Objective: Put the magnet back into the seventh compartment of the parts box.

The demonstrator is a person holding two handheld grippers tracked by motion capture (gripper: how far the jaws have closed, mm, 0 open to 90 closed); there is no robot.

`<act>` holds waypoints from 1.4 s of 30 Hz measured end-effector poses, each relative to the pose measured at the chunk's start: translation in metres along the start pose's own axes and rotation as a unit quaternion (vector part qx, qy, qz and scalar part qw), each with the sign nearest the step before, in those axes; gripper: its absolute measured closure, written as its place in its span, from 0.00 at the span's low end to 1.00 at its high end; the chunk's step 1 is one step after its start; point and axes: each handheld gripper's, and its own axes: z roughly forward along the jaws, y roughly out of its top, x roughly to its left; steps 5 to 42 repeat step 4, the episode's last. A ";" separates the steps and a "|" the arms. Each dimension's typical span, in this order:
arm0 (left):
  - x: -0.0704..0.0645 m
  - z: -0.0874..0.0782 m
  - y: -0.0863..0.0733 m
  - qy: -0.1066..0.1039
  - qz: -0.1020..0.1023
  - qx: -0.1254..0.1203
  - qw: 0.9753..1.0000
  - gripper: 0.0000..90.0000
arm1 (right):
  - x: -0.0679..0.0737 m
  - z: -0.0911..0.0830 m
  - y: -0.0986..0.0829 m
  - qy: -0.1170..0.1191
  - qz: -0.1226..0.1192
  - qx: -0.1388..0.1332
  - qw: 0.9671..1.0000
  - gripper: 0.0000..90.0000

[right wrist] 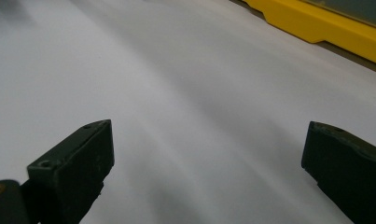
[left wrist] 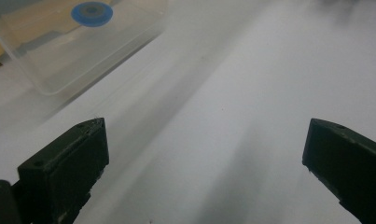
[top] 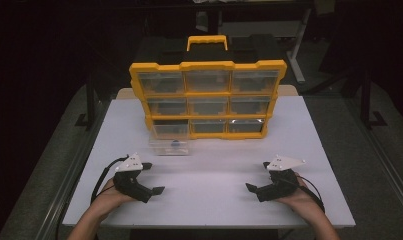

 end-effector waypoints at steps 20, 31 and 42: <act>0.000 0.000 0.000 0.001 0.000 0.001 1.000 0.00 | -0.001 0.000 -0.001 -0.001 -0.002 -0.002 1.000 0.02; 0.000 0.000 0.000 0.001 0.000 0.001 1.000 0.00 | -0.001 0.000 -0.001 -0.001 -0.002 -0.002 1.000 0.02; 0.000 0.000 0.000 0.001 0.000 0.001 1.000 0.00 | -0.001 0.000 -0.001 -0.001 -0.002 -0.002 1.000 0.02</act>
